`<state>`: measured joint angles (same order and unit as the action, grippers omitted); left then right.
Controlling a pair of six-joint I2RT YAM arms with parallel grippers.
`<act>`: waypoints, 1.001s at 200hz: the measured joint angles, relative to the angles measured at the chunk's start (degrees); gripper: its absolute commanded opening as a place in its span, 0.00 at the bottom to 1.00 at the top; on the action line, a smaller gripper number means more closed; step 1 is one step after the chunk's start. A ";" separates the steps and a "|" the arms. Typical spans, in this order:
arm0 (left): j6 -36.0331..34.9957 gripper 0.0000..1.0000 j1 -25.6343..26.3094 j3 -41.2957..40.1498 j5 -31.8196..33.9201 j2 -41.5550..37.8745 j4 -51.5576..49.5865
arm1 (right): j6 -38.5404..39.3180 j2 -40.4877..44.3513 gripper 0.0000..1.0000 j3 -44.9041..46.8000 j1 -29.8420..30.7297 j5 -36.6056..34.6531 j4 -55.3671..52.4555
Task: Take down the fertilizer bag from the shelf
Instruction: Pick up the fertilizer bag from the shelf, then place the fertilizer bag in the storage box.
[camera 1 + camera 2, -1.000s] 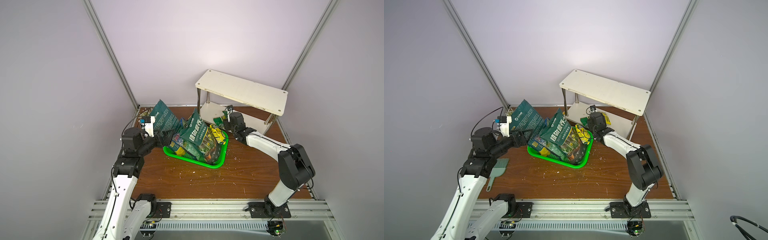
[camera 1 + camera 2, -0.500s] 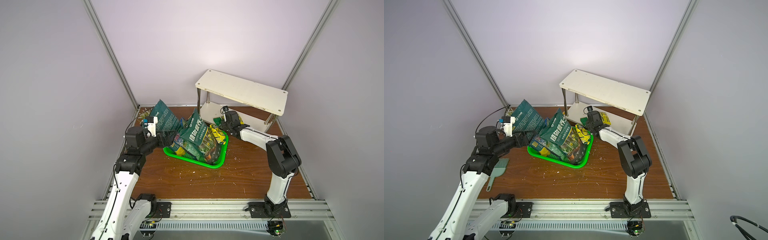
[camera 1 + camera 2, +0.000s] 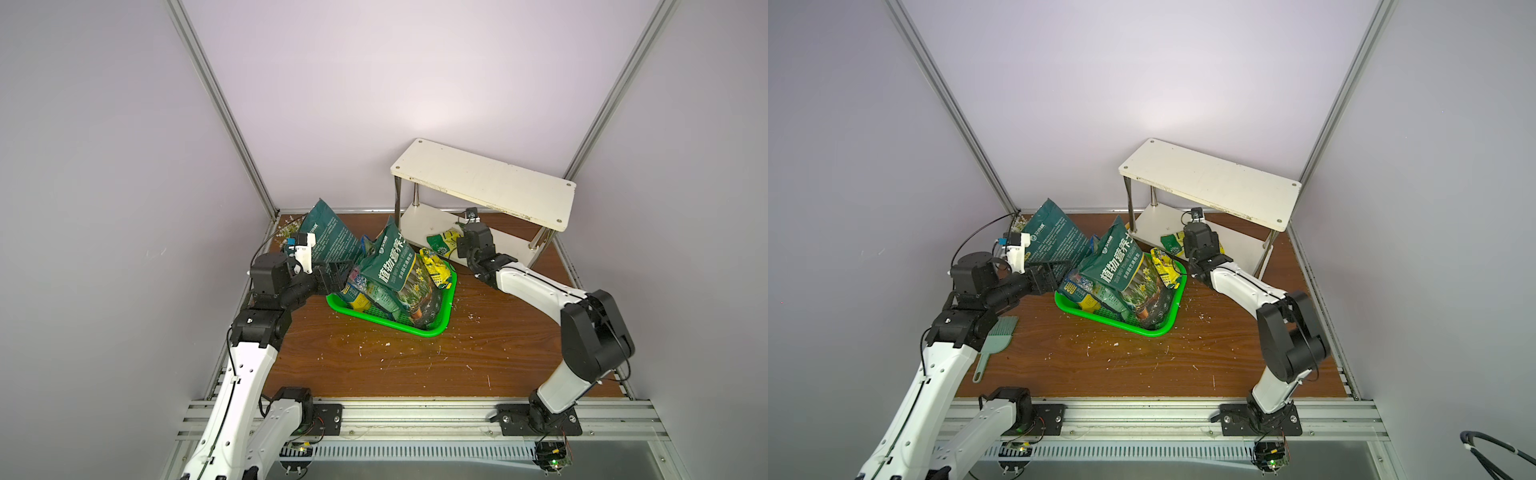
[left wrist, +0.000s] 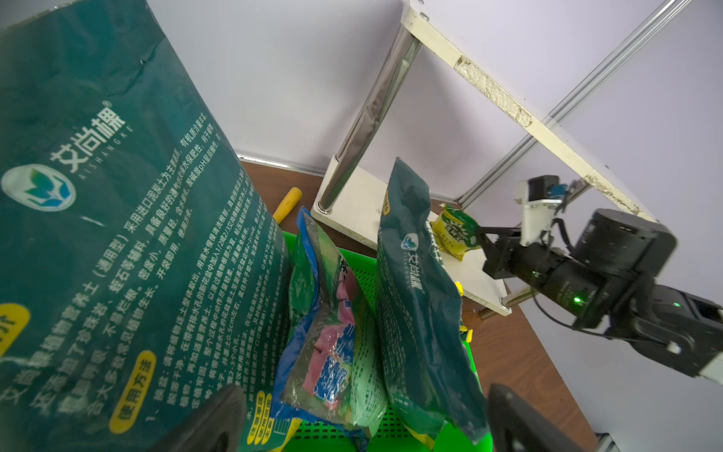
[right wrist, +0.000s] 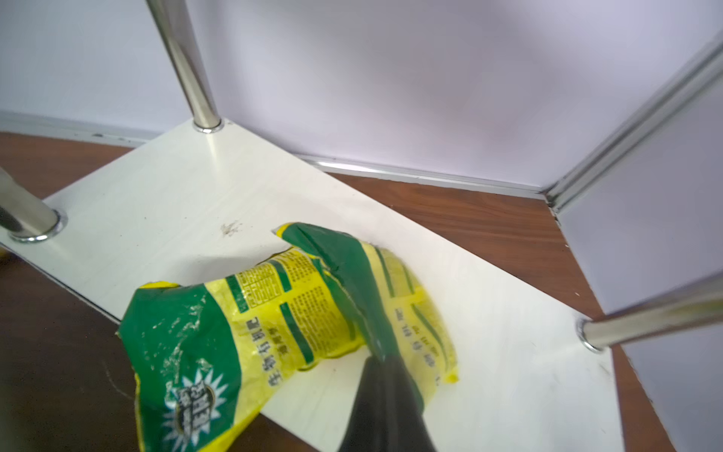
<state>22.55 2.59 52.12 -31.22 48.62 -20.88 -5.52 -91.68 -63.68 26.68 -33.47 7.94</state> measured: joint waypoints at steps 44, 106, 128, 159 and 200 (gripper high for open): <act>-0.02 1.00 -0.02 0.00 0.00 0.00 0.00 | -7.45 16.94 0.00 8.00 3.89 -3.91 -2.99; -0.07 1.00 -0.13 0.00 0.02 0.00 0.00 | -13.77 36.98 0.00 10.95 22.27 -9.53 -8.17; -0.07 1.00 -0.24 0.00 0.22 0.00 0.00 | -15.76 37.46 0.00 11.15 27.17 -9.99 -10.49; -0.07 1.00 -0.44 0.00 0.39 0.00 0.00 | -19.12 37.83 0.00 14.14 31.04 -9.40 -12.20; -0.09 0.99 -0.48 0.00 0.39 0.00 0.00 | -22.86 36.00 0.00 16.50 32.65 -7.13 -12.41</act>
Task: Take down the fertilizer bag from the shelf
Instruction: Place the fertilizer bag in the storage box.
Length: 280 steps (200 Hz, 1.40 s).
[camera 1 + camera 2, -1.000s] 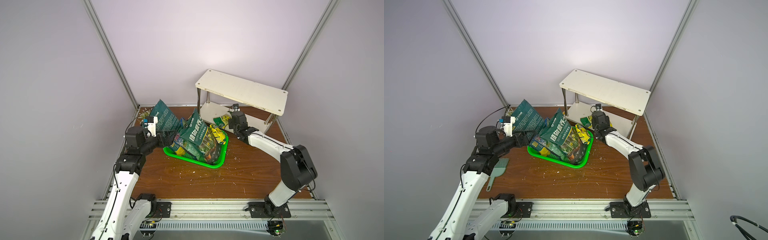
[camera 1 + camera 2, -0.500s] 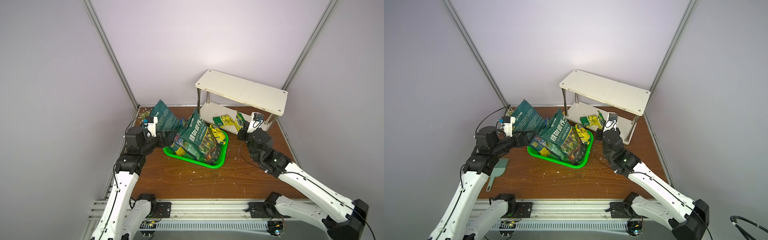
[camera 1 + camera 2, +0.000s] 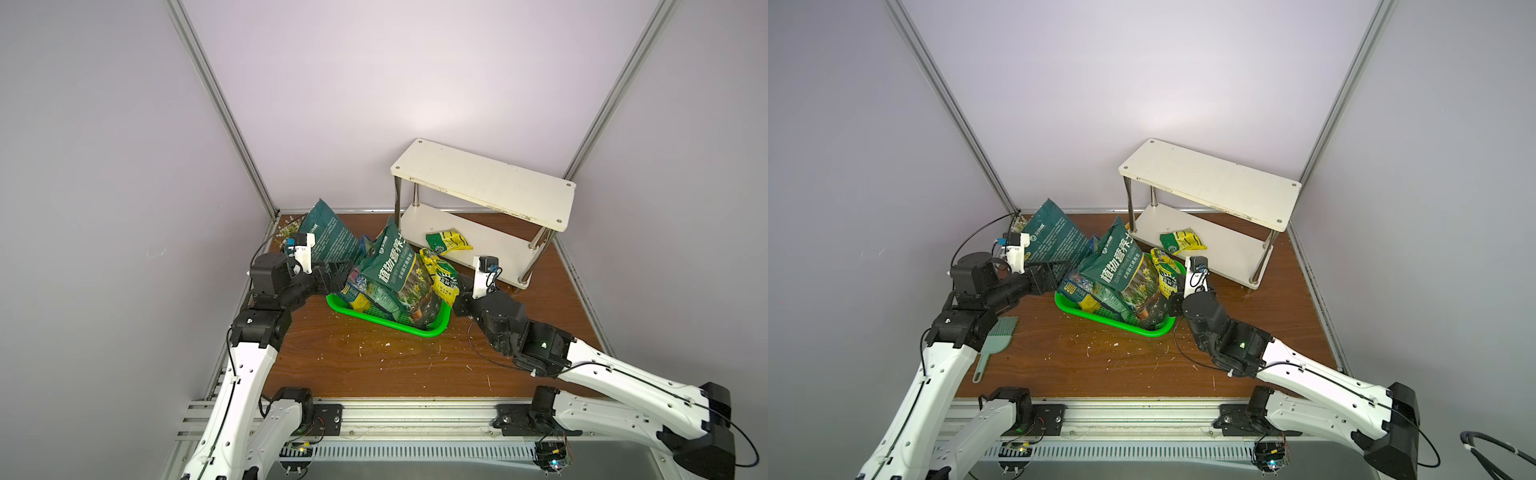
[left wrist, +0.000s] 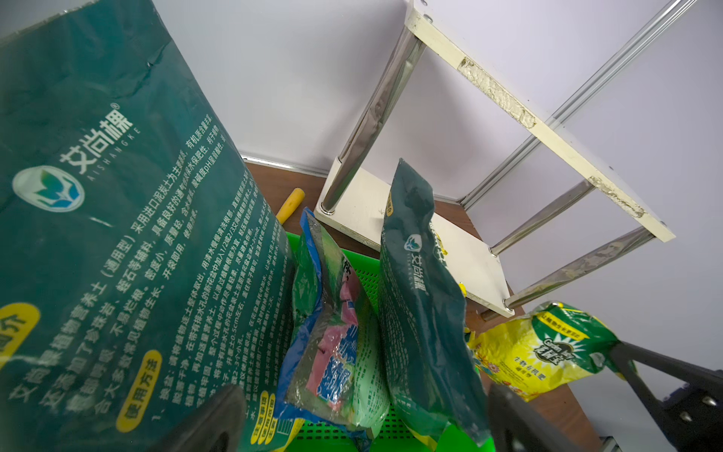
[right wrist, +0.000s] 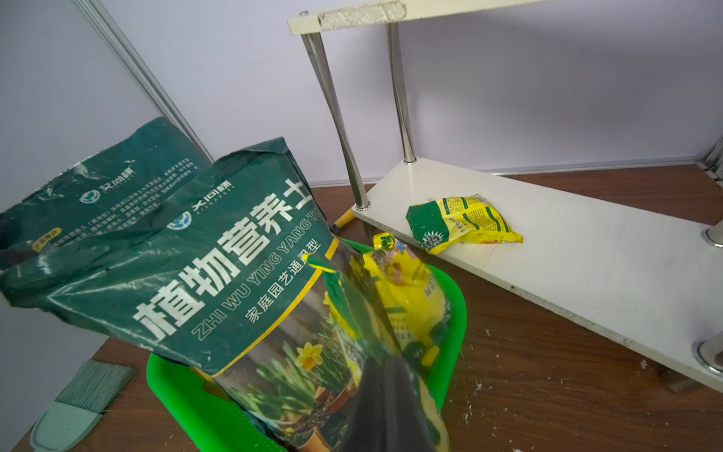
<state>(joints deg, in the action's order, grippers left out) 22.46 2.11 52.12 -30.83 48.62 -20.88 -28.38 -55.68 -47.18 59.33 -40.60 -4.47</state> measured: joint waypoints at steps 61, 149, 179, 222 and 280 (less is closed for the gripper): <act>-0.02 1.00 -0.07 0.00 0.02 -0.02 -0.02 | -3.19 -5.60 0.00 2.12 0.02 0.74 4.44; -0.15 1.00 -0.07 0.00 0.00 -0.02 -0.02 | -9.97 -15.52 0.00 2.62 0.11 6.69 17.66; -0.20 0.99 -0.07 0.00 0.02 -0.02 -0.02 | -12.31 -17.49 0.00 2.32 0.11 6.40 20.11; -0.20 1.00 -0.07 0.00 0.02 -0.20 -0.02 | -16.26 -20.44 0.00 -0.24 -0.24 6.36 21.14; -0.22 0.99 -0.07 0.00 0.02 -0.61 -0.04 | -17.73 -20.17 0.00 2.67 -0.26 6.69 24.24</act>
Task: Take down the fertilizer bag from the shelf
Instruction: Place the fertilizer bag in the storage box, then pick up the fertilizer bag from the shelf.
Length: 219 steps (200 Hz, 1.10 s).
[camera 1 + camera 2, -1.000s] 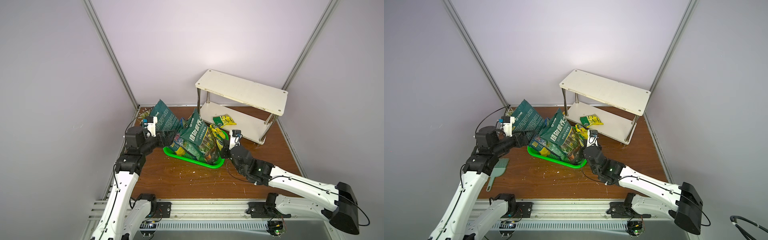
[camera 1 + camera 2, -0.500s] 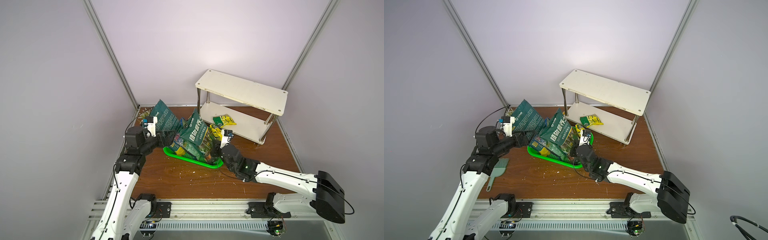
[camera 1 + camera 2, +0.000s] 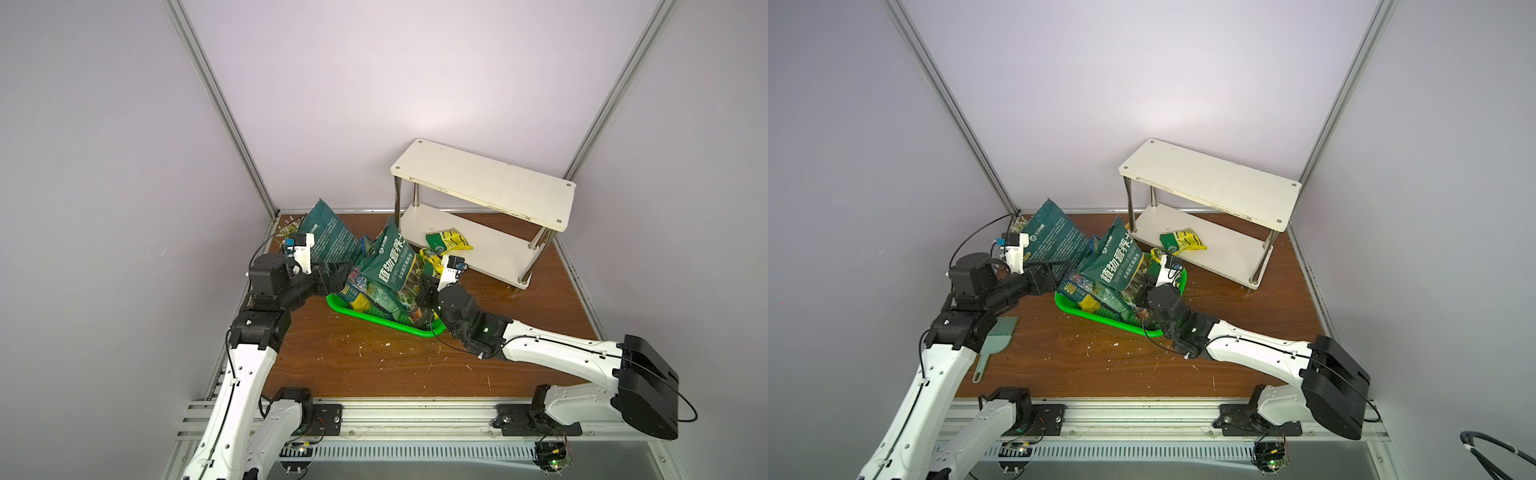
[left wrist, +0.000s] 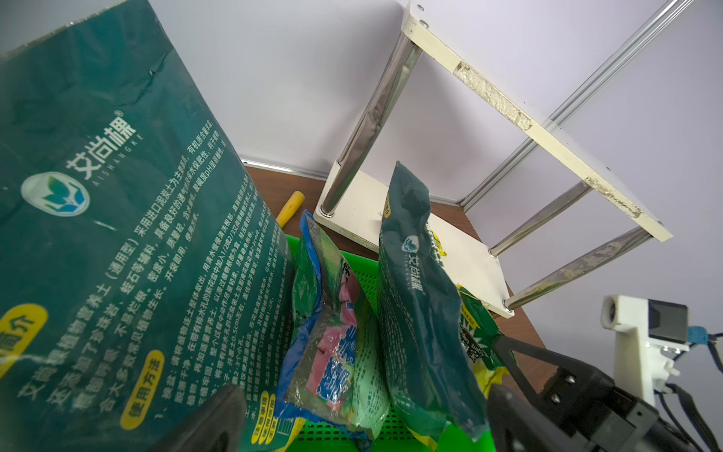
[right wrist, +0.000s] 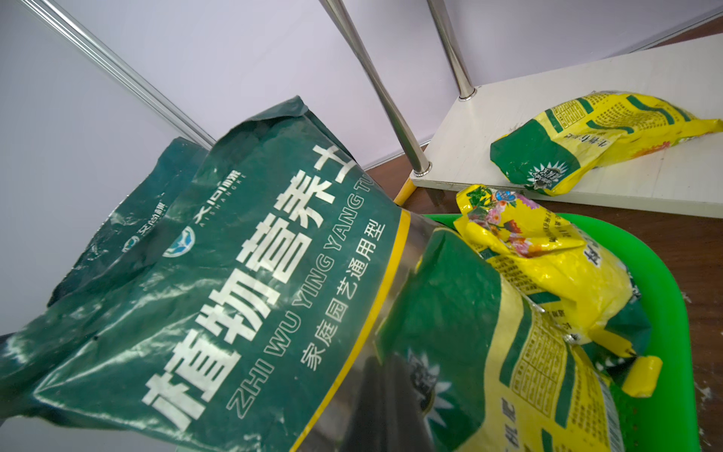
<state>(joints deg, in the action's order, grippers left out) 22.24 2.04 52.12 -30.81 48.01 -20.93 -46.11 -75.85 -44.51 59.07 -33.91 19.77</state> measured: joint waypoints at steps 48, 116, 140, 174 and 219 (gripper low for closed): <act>-0.02 1.00 0.00 0.00 -0.02 -0.02 0.00 | -1.99 8.35 0.00 16.65 0.81 -0.11 8.04; -0.07 1.00 -0.26 0.00 -0.02 -0.04 0.00 | 2.03 9.11 0.90 11.76 0.87 3.17 1.60; -0.07 1.00 -0.26 0.00 -0.02 -0.04 0.00 | 7.04 9.40 0.99 4.33 0.85 4.09 -4.04; -0.09 1.00 -0.26 0.00 -0.04 -0.17 0.00 | 16.68 14.99 0.99 -0.79 -0.20 1.16 -7.43; -0.22 1.00 -0.31 0.00 -0.13 -0.39 0.00 | 25.77 15.28 0.91 -2.25 -21.38 3.93 -6.36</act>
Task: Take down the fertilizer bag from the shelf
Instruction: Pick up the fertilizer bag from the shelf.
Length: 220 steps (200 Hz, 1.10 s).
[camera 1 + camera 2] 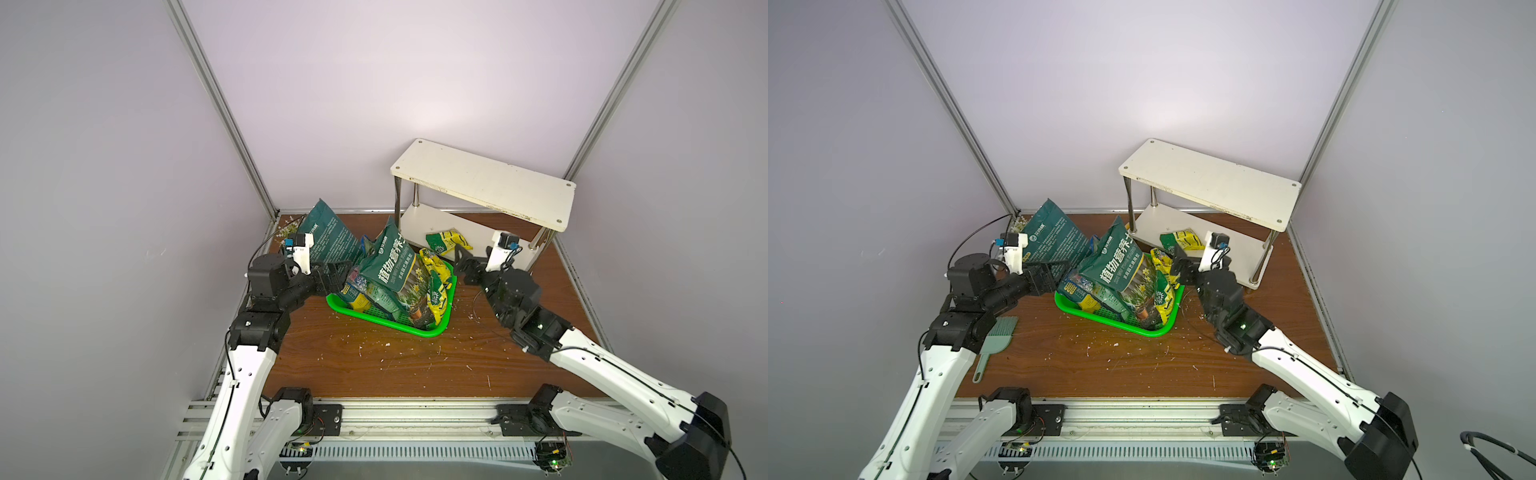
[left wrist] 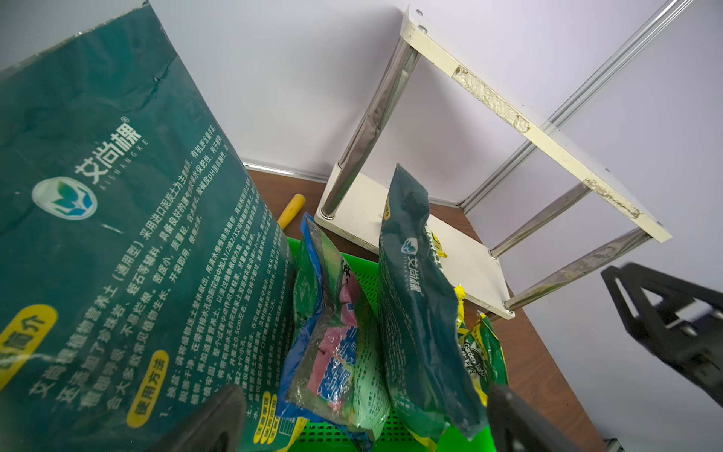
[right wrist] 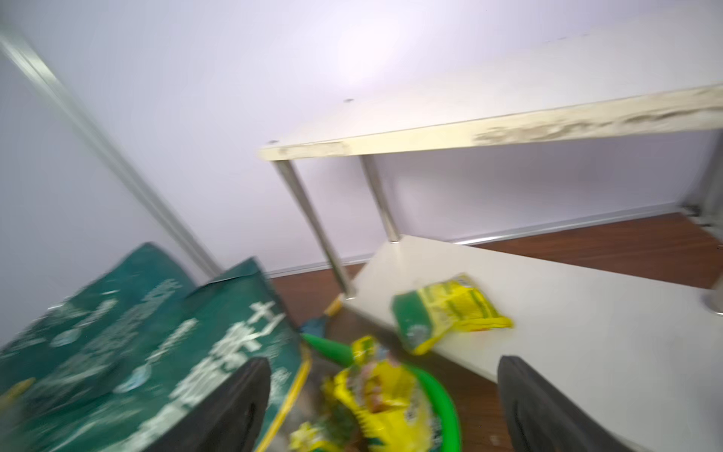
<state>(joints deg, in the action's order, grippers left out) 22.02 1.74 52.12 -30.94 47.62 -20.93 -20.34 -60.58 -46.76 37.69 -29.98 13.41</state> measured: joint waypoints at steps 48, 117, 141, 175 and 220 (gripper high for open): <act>-0.02 1.00 -0.33 -0.37 -0.33 -0.48 0.09 | 12.07 -17.31 0.85 -6.58 -7.85 12.57 -1.75; 0.00 1.00 -0.70 -1.09 -0.61 -1.22 0.11 | 34.99 -29.14 0.82 -12.52 -10.27 15.96 -5.40; 0.00 1.00 -0.70 -1.49 -0.81 -1.44 0.09 | 40.46 -30.51 0.80 -13.94 -11.43 15.19 -6.58; 0.00 1.00 -0.70 -1.51 -0.98 -1.66 0.11 | 46.12 -33.99 0.79 -16.70 -12.28 13.49 -7.98; 0.00 1.00 -0.70 -1.51 -1.03 -1.73 0.11 | 51.08 -41.24 0.81 -21.92 -12.26 13.29 -10.84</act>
<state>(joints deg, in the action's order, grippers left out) 22.02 1.04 50.61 -31.97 45.89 -20.82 30.74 -101.82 -68.69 25.43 -16.69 2.57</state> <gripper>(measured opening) 0.995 0.801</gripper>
